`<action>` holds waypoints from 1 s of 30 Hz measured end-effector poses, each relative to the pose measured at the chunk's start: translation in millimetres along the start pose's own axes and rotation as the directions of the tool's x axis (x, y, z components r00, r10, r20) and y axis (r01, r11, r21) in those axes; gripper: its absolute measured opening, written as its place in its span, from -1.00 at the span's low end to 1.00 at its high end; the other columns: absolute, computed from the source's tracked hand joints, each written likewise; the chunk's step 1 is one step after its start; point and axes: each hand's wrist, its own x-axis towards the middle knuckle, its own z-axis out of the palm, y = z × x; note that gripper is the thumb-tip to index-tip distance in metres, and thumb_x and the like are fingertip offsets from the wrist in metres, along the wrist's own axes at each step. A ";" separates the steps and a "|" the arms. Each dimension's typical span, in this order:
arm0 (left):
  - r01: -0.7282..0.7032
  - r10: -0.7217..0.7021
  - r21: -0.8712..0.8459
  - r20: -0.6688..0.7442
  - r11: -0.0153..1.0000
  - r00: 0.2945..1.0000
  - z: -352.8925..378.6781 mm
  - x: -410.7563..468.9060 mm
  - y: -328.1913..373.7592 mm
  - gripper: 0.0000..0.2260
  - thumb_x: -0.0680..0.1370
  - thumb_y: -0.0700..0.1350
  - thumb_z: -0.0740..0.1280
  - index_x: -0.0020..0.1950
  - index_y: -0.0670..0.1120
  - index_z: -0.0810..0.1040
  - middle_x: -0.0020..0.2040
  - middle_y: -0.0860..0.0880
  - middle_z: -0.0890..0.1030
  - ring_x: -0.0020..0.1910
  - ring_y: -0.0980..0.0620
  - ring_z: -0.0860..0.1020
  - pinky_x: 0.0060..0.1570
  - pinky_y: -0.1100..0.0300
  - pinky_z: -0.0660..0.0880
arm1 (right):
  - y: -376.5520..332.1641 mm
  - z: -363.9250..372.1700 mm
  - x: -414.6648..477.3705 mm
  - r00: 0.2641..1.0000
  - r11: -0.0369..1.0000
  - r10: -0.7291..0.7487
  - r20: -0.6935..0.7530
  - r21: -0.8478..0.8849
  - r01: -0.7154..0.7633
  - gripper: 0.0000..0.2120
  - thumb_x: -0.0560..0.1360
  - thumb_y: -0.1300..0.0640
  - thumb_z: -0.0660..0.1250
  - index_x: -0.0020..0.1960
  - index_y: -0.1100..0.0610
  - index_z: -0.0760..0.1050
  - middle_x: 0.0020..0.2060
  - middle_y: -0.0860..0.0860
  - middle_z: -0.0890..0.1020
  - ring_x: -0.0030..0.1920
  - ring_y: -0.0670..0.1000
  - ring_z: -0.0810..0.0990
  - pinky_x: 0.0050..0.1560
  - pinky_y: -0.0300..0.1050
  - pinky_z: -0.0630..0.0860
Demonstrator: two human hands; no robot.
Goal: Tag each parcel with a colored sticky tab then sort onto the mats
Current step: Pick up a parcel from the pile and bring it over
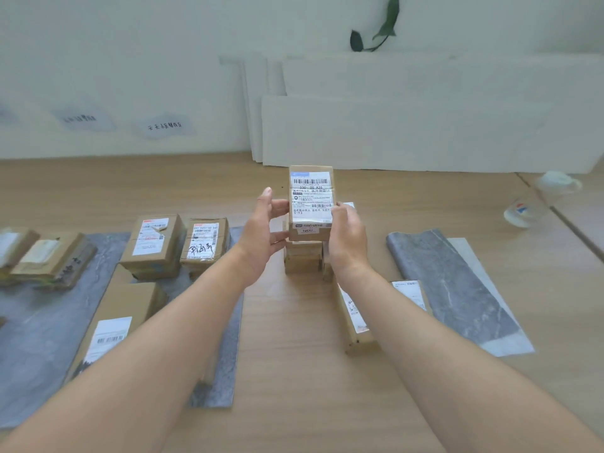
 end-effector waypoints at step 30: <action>-0.281 0.284 -0.044 0.182 0.959 0.941 -146.6 -218.2 83.9 -0.53 0.67 0.22 0.02 0.40 0.03 0.50 0.17 -0.06 0.57 -0.10 0.01 0.61 -0.02 0.19 0.47 | -108.6 78.2 -255.9 0.959 0.960 -0.279 -0.057 0.000 0.280 -0.69 0.59 -0.03 0.17 0.26 0.03 0.48 0.12 -0.03 0.65 0.08 -0.10 0.65 -0.09 -0.33 0.56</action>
